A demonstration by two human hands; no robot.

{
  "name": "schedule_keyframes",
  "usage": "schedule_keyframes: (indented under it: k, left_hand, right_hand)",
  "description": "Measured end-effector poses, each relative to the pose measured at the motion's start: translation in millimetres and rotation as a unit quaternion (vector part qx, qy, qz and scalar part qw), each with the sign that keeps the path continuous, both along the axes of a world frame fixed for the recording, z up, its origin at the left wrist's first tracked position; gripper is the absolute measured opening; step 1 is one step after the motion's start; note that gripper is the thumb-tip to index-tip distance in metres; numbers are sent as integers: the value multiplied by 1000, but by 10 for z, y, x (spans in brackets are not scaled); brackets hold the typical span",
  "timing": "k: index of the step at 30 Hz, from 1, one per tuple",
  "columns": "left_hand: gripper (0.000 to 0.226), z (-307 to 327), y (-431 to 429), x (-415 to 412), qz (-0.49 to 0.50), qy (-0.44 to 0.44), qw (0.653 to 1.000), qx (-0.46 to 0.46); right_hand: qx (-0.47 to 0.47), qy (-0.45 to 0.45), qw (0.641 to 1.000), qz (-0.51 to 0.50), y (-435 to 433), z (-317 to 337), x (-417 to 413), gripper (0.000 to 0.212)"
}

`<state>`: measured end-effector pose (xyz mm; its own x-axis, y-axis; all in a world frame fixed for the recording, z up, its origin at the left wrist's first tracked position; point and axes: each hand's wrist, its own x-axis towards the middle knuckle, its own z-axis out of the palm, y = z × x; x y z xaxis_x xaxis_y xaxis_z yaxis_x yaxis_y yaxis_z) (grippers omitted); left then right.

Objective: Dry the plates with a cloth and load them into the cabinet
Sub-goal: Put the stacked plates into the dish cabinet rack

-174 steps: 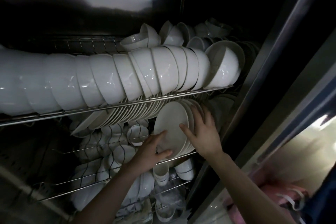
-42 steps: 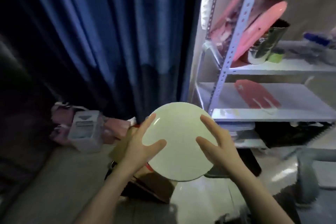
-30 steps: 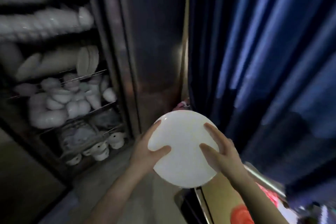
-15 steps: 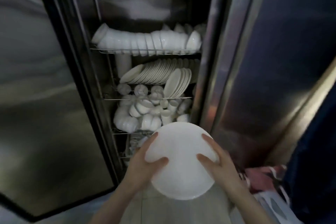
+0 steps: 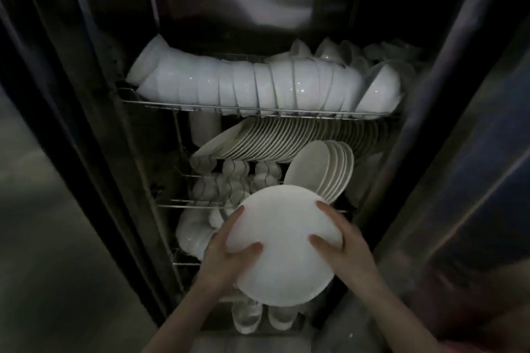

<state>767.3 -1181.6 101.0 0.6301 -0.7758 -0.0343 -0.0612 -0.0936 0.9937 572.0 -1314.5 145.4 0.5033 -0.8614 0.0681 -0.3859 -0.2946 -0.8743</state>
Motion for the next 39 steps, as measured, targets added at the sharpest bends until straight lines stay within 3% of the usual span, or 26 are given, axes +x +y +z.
schedule_keyframes:
  k: [3,10,19,24,29,33,39]
  left_hand:
    - [75,-12,-434,379,6,16,1000,1]
    - [100,-178,-1250,938,9,7,1000,16]
    - [106,-259,-1750,1048,-18,18,997,67]
    - [103,-266,-1878,1099,-45,6,998,51]
    - [89,-357,-2037,982,-50,22,999,3]
    - [79,-461,-2087,880,-56,12,998,28]
    - [84,-474,-2184,826,-151,-6,987,46]
  right_hand:
    - [-11,15,1000,-3,-339,82,401,58]
    - [-81,86,993,-24,-992,208,1031,58]
    - [-58,167,984,-29,-1465,305,1229,57]
    - [-81,196,977,-30,-1479,387,1265,62]
    - [-168,224,960,-31,-1336,445,1237,71]
    - [-210,272,939,-28,-1272,431,1197,76]
    - [-261,261,929,-40,-1254,452,1211,71]
